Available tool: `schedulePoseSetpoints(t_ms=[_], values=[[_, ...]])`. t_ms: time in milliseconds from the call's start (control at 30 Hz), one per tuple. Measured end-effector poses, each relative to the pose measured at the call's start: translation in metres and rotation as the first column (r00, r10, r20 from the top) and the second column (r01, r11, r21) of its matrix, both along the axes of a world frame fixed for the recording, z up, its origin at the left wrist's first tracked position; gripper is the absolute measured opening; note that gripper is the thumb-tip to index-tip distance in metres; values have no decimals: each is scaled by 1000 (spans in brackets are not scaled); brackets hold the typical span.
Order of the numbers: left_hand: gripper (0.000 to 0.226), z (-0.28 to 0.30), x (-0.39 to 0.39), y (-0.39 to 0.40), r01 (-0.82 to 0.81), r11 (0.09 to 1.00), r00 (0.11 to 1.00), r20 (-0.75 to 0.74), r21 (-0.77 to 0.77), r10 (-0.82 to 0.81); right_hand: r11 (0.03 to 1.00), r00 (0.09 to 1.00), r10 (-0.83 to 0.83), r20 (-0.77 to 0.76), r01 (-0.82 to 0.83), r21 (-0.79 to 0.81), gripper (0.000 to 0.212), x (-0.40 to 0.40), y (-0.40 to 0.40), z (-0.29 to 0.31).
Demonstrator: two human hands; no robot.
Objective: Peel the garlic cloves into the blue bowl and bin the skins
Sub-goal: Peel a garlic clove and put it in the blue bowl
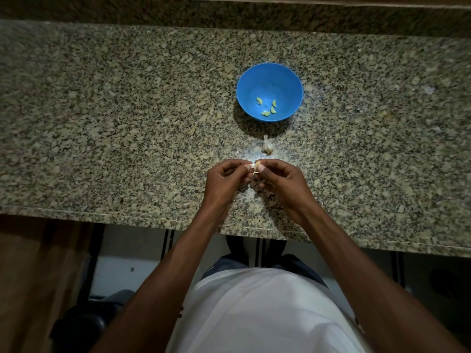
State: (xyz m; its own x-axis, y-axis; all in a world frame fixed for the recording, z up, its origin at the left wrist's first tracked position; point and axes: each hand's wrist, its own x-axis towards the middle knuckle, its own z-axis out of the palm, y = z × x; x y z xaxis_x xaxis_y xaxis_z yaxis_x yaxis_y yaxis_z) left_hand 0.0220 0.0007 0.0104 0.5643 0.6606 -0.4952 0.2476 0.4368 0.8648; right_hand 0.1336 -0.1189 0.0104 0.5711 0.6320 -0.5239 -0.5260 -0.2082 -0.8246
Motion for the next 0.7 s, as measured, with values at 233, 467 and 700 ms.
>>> schedulePoseSetpoints(t_ms=[233,467,700], values=[[21,3,-5,2,150,980,987,33,130,-155,999,991,47,122,-44,-31,20,7,-4,4],[18,-1,-3,4,130,983,991,9,132,-133,992,974,113,195,-101,-70,21,10,-7,9],[8,-9,-5,1,150,965,988,-69,214,-139,998,1000,17,14,-17,-54,23,8,-6,3]])
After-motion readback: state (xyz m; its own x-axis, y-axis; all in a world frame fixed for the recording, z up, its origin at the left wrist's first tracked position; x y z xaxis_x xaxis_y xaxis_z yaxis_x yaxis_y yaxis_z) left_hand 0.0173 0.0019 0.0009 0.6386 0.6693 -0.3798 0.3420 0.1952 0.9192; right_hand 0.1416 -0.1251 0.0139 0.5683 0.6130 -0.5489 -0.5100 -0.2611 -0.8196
